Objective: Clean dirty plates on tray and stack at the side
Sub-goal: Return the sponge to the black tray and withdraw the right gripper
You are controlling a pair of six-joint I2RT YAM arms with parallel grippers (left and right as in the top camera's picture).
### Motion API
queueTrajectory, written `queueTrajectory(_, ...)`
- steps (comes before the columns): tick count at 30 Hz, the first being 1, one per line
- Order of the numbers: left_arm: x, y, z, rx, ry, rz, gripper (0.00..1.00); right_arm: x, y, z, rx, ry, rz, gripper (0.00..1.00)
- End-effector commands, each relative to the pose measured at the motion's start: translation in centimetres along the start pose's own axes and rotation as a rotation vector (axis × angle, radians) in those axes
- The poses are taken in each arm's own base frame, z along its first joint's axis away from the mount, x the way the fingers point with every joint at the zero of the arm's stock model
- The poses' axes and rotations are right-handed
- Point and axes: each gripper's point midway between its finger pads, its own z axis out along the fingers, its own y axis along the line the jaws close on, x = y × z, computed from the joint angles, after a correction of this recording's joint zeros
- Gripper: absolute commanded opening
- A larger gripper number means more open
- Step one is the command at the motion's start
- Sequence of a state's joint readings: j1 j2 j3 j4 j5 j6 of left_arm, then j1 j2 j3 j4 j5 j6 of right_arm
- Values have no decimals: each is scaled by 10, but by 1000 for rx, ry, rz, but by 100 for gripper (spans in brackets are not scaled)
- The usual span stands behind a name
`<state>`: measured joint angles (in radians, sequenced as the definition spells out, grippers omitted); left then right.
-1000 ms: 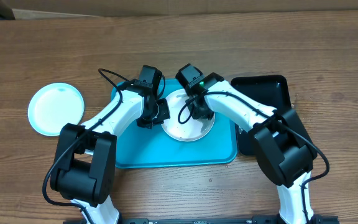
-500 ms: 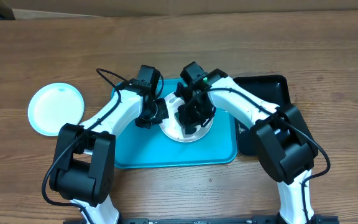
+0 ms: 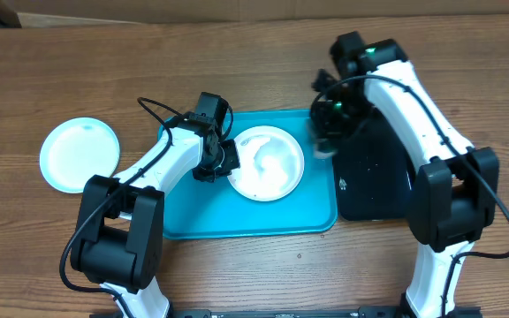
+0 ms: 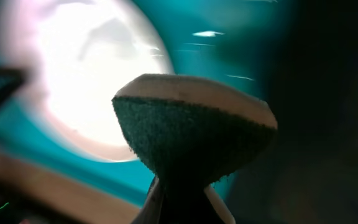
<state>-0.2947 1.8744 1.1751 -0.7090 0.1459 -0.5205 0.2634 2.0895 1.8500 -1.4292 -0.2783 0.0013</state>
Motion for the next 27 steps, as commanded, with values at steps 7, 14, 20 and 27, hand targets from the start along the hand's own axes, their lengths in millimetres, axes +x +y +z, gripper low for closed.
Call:
queueTrajectory(7, -1, -3, 4, 4, 3, 2, 6, 7, -108, -2, 361, -47, 236, 4)
queueTrajectory(14, -1, -3, 4, 3, 3, 3, 8, -1, -139, 31, 422, -110, 250, 17)
queueTrajectory(20, -1, -3, 4, 4, 3, 2, 9, -2, -141, 35, 420, -120, 251, 76)
queueTrajectory(27, -1, -4, 4, 4, 4, 4, 9, -1, -145, 49, 420, -133, 250, 78)
